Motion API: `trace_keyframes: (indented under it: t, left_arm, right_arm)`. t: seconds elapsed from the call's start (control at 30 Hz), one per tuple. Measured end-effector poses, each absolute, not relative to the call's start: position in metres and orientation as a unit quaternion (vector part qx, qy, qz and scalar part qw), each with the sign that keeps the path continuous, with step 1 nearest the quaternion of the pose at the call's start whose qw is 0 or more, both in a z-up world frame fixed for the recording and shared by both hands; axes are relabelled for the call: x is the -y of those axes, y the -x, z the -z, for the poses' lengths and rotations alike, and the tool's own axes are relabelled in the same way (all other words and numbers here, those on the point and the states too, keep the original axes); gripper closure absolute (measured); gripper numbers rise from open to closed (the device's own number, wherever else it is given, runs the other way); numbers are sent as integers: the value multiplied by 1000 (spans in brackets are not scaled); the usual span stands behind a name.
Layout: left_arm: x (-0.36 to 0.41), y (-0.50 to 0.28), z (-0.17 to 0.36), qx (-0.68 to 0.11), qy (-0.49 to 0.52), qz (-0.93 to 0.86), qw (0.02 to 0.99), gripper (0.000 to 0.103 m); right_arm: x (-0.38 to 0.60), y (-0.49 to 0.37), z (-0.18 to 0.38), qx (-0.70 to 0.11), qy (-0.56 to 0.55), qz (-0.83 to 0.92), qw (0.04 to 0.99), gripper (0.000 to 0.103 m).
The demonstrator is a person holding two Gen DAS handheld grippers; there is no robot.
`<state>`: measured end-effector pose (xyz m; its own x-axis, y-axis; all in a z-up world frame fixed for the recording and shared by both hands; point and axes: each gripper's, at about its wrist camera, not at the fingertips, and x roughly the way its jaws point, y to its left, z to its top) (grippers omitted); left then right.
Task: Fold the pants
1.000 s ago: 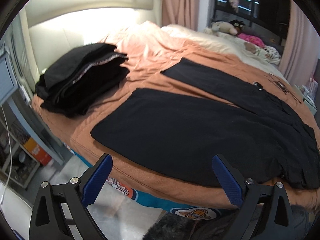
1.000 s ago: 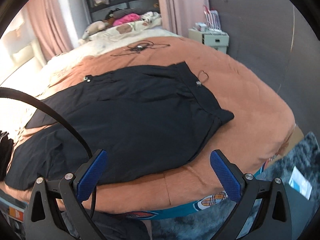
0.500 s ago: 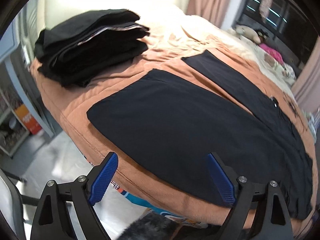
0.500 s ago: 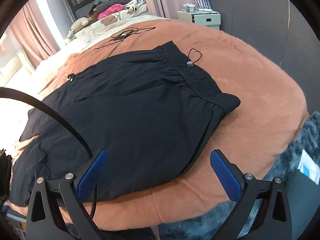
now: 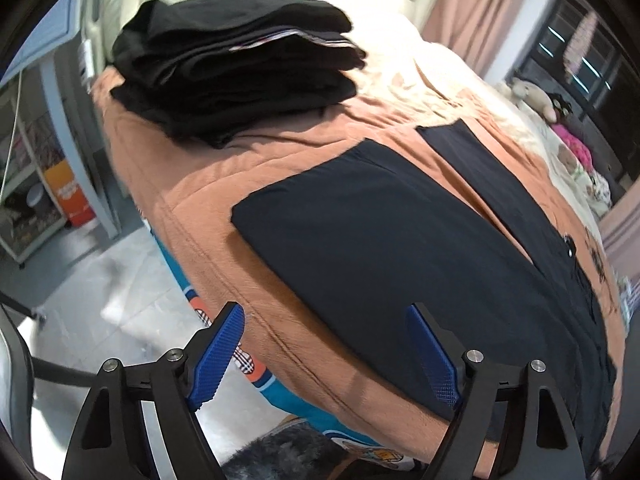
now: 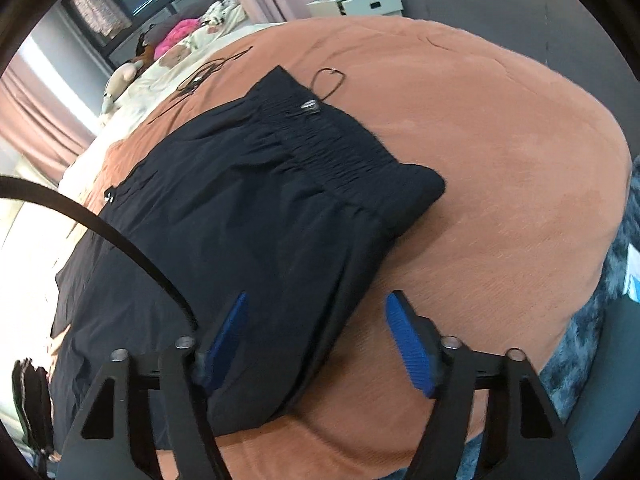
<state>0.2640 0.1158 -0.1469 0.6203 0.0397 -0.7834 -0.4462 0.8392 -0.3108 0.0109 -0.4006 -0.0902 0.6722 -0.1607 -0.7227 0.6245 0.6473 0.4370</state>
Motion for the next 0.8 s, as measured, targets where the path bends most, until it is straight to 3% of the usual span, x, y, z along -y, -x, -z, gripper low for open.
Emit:
trace_keyframes:
  t: [0.07,0.17,0.23,0.43,0.8]
  left_arm:
    - [-123,-264,153,-414,271,-137,858,25]
    - [-130,-265,161,-414,294,-135,851,30]
    - [-134,-267,166,-414,304,-131,848,35]
    - [-148,-274,174,-396,359,-110,838,49]
    - [-163,-287,182,-383,370,-120,838,52]
  right_arm:
    - [410,-11,99,-321,-377,217,842,69]
    - [419,-12,105,-322,-380,198,844,92]
    - [420,-11,100,-316,-368,191,853,98]
    - [430,1,83,-287,-357,200,866,101]
    - [427,-3,98,-297,-374,202,855,100]
